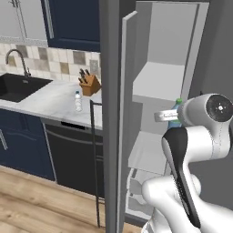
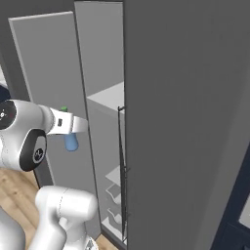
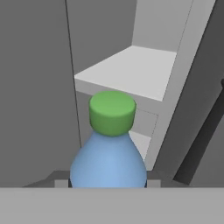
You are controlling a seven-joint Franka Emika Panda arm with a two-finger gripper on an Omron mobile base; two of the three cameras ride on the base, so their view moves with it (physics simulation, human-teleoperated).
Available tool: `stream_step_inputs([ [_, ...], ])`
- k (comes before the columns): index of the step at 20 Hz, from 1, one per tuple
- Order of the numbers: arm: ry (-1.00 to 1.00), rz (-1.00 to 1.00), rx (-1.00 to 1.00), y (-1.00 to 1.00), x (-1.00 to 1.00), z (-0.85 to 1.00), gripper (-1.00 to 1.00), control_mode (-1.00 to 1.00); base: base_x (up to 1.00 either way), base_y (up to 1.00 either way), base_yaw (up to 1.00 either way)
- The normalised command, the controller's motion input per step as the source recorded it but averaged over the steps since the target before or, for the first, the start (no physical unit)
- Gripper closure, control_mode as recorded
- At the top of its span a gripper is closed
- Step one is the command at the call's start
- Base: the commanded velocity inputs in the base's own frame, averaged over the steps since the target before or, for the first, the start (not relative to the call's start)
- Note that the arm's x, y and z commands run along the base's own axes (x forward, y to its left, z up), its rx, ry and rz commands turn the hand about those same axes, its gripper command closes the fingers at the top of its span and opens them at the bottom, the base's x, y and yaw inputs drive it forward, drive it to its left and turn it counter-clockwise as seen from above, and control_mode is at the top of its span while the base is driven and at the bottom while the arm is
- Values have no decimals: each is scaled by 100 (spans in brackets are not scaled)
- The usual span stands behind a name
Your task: Take the bottled waters from the counter and place them in the freezer to freeze. Close the freezer door after placing the bottles.
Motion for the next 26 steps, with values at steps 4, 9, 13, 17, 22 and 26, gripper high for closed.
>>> stream_step_inputs([
  [4, 0, 0, 0, 0, 0, 0, 100, 100, 49, 0, 0],
  [9, 0, 0, 0, 0, 0, 0, 100, 100, 54, 0, 0],
  [13, 0, 0, 0, 0, 0, 0, 100, 100, 20, 0, 0],
  [17, 0, 0, 0, 0, 0, 0, 100, 100, 3, 0, 0],
  [22, 0, 0, 0, 0, 0, 0, 100, 100, 0, 0, 0],
  [26, 0, 0, 0, 0, 0, 0, 100, 100, 0, 0, -3],
])
